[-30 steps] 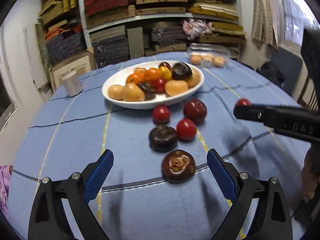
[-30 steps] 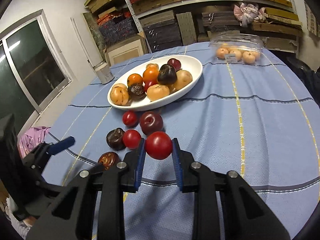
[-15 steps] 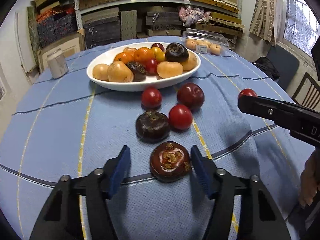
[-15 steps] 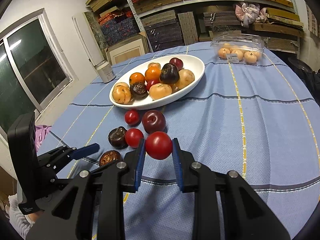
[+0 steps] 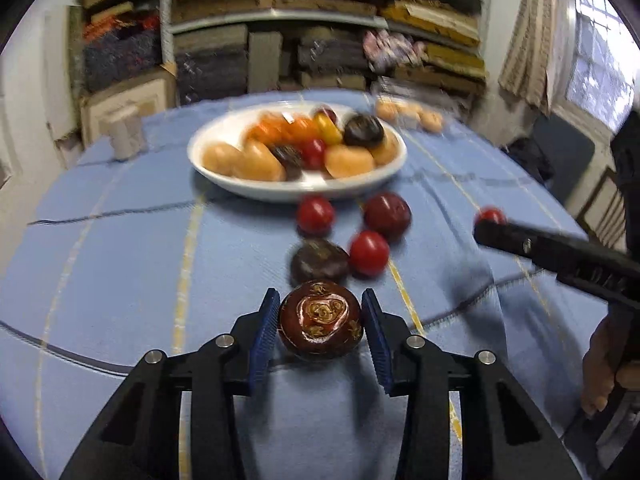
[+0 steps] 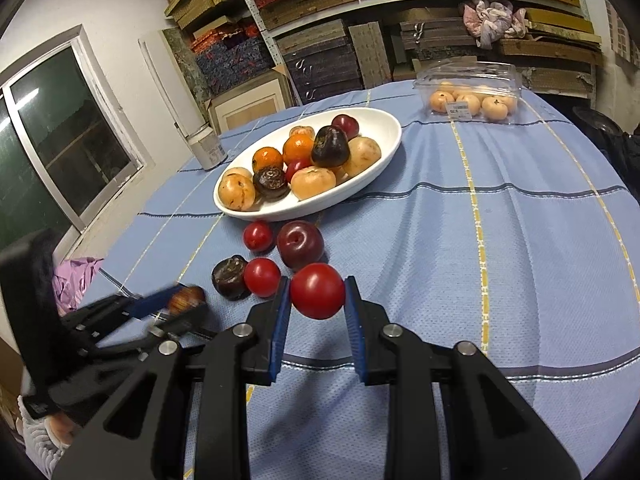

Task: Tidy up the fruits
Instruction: 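Grasp the red tomato with right tool while left tool grasps the brown fruit, then carry both fruits onto the white plate and open both tools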

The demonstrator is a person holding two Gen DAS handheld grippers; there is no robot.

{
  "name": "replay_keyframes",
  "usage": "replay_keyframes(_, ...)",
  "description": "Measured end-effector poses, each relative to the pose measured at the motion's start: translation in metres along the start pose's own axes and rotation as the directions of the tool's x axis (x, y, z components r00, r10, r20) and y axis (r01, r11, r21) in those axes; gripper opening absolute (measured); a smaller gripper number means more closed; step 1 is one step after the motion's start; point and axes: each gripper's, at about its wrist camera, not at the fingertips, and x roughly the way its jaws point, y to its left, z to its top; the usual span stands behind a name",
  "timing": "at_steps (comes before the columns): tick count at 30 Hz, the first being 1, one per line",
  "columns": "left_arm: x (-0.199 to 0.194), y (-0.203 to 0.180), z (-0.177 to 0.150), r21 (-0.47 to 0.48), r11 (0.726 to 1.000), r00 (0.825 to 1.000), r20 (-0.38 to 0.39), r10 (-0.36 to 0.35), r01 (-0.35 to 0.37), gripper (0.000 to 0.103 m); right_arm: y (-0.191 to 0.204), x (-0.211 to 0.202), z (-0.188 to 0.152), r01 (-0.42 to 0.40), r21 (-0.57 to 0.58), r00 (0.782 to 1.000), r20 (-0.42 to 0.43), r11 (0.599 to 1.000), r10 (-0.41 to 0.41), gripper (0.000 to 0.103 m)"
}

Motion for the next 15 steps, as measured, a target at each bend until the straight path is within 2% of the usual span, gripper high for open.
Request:
replay_keyframes(4, -0.017, 0.024, 0.02, -0.081, 0.996, 0.998, 0.047, 0.046, -0.042, 0.043, -0.001, -0.011, 0.004, -0.011, 0.013, 0.999, 0.038, 1.0, 0.01, 0.026)
replay_keyframes(7, -0.032, 0.04, 0.053, -0.077, 0.993, 0.992, 0.08, 0.097, -0.091, 0.043, 0.006, -0.028, 0.023, -0.038, 0.004, 0.996, 0.084, 0.999, 0.038, 0.026)
replay_keyframes(11, -0.044, 0.053, 0.102, -0.077, 0.99, 0.985, 0.122, 0.126, -0.117, 0.043, 0.027, -0.047, 0.078, -0.049, -0.061, 0.99, 0.131, 0.997, 0.056, 0.026)
replay_keyframes(15, -0.022, 0.06, 0.147, -0.083, 0.988, 0.984, 0.116, 0.139, -0.13, 0.043, 0.055, -0.027, 0.116, -0.051, -0.129, 0.991, 0.115, 0.99, 0.066, 0.027)
